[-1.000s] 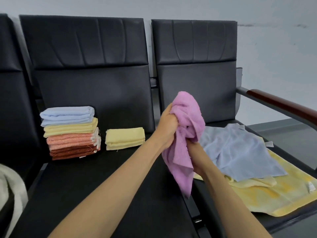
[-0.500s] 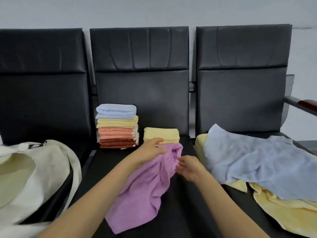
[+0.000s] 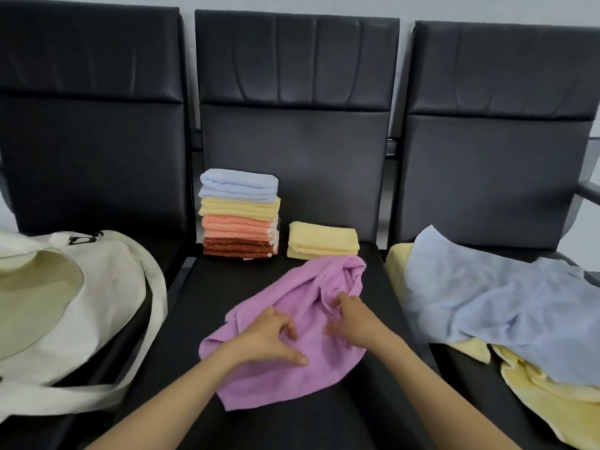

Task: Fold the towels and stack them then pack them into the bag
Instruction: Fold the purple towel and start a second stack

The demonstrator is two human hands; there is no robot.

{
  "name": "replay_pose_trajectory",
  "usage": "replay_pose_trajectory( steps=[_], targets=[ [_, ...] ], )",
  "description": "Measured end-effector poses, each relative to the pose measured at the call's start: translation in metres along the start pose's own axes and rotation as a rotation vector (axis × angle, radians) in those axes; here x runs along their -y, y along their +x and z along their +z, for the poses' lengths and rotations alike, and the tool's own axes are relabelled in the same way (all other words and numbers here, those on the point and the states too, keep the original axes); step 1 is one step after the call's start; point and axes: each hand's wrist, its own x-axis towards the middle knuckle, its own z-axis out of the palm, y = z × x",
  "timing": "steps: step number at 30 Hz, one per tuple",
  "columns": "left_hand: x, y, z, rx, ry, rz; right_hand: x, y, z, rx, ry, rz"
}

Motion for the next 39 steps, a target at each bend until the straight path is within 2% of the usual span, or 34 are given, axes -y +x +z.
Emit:
replay_pose_trajectory(
  steps=[4, 6, 7, 9, 11, 14, 19, 21, 24, 26, 28, 31, 33, 35, 39],
  targets=[
    [0.001, 0.001, 0.009, -0.013, 0.148, 0.050, -0.011, 0.004, 0.004, -0.074, -0.185, 0.010],
    [0.003, 0.003, 0.010, -0.085, 0.130, 0.075, -0.012, 0.006, -0.002, -0.144, -0.103, 0.018],
    [0.004, 0.005, 0.009, -0.123, 0.102, 0.085, -0.011, 0.006, -0.006, -0.189, 0.039, 0.031],
    [0.006, 0.007, 0.008, -0.199, 0.001, 0.090, -0.003, 0.000, -0.016, -0.210, 0.560, 0.043],
    [0.002, 0.008, 0.006, -0.261, -0.138, 0.068, 0.004, -0.008, -0.028, -0.097, 1.032, 0.011],
    [-0.015, 0.002, 0.004, -0.285, -0.238, 0.079, 0.003, -0.010, -0.034, 0.032, 1.295, -0.052],
    [-0.014, 0.005, 0.015, -0.477, -0.064, 0.092, -0.001, -0.007, -0.042, 0.037, 1.545, -0.130],
    [-0.011, 0.006, 0.007, -0.556, -0.091, 0.084, -0.005, -0.006, -0.044, -0.051, 1.453, -0.034],
    [-0.010, 0.005, -0.013, -0.615, -0.139, 0.091, -0.014, -0.001, -0.040, -0.290, 1.038, 0.152],
    [-0.014, 0.000, -0.025, -0.588, -0.324, 0.076, -0.017, -0.005, -0.043, -0.371, 0.820, 0.056],
    [-0.019, -0.006, -0.035, -0.513, -0.566, 0.069, -0.009, -0.015, -0.051, -0.276, 0.663, -0.147],
    [-0.030, -0.017, -0.043, -0.400, -0.958, 0.121, 0.005, -0.027, -0.054, 0.008, 0.357, -0.208],
    [-0.040, -0.022, -0.046, -0.286, -1.152, 0.135, 0.005, -0.022, -0.041, -0.021, 0.021, -0.212],
    [-0.048, -0.026, -0.047, -0.159, -1.241, 0.116, 0.005, -0.018, -0.027, -0.117, -0.162, -0.245],
    [-0.048, -0.028, -0.046, -0.050, -1.135, 0.080, -0.002, -0.014, -0.027, -0.235, -0.055, -0.362]
  ],
)
